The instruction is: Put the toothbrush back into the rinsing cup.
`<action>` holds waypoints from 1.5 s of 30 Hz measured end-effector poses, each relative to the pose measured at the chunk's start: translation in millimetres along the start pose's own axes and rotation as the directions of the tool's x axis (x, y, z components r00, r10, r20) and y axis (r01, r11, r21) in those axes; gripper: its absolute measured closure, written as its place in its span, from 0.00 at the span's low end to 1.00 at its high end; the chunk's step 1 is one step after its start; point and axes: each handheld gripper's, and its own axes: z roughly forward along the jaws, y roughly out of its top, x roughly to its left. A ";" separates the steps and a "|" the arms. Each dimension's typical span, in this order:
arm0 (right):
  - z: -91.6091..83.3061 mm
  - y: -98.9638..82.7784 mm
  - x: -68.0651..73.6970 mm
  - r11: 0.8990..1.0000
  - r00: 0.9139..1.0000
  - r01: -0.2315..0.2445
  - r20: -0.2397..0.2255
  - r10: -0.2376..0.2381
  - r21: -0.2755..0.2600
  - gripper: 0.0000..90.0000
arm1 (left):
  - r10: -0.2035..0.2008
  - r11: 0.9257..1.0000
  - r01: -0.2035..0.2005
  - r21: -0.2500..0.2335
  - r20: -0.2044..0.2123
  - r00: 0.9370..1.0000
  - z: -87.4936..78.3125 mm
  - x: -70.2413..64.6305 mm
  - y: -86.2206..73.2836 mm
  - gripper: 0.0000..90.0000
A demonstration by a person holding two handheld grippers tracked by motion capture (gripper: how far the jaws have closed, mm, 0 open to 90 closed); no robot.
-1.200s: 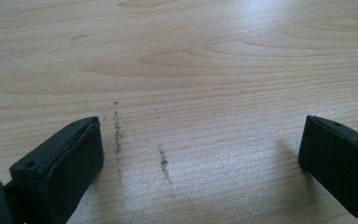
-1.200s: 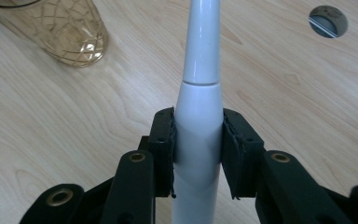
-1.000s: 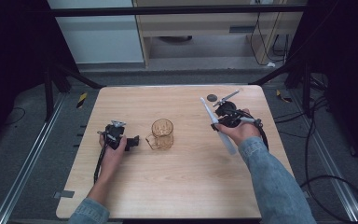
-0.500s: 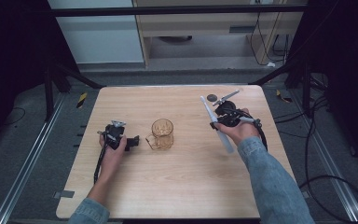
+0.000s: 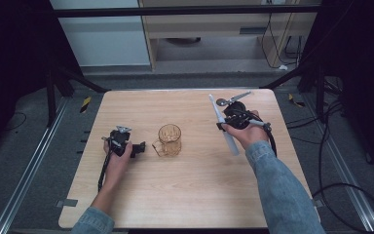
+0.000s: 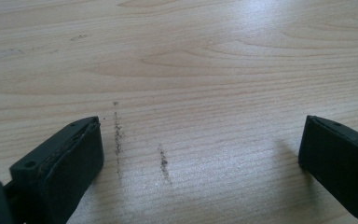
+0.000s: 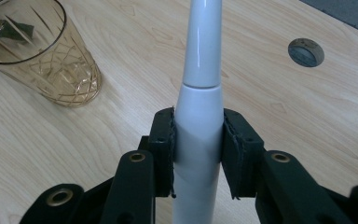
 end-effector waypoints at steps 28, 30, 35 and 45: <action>-9.5 9.5 6.4 0.992 0.999 -0.035 0.011 0.036 -0.122 0.75 | -0.001 1.000 0.001 -0.001 0.000 1.000 0.2 -0.3 0.1 0.00; -9.5 9.9 6.5 0.991 0.999 -0.037 0.012 0.038 -0.125 0.75 | -0.001 1.000 0.001 -0.001 0.000 1.000 0.2 -0.3 0.1 0.00; -10.2 9.8 5.0 0.989 0.998 -0.052 0.013 0.055 -0.139 0.75 | -0.002 1.000 0.002 -0.001 0.000 1.000 0.2 -0.4 0.1 0.00; -9.4 15.5 -2.3 0.985 0.997 -0.073 0.018 0.077 -0.155 0.75 | -0.003 1.000 0.003 -0.001 -0.001 1.000 0.4 -0.5 0.3 0.00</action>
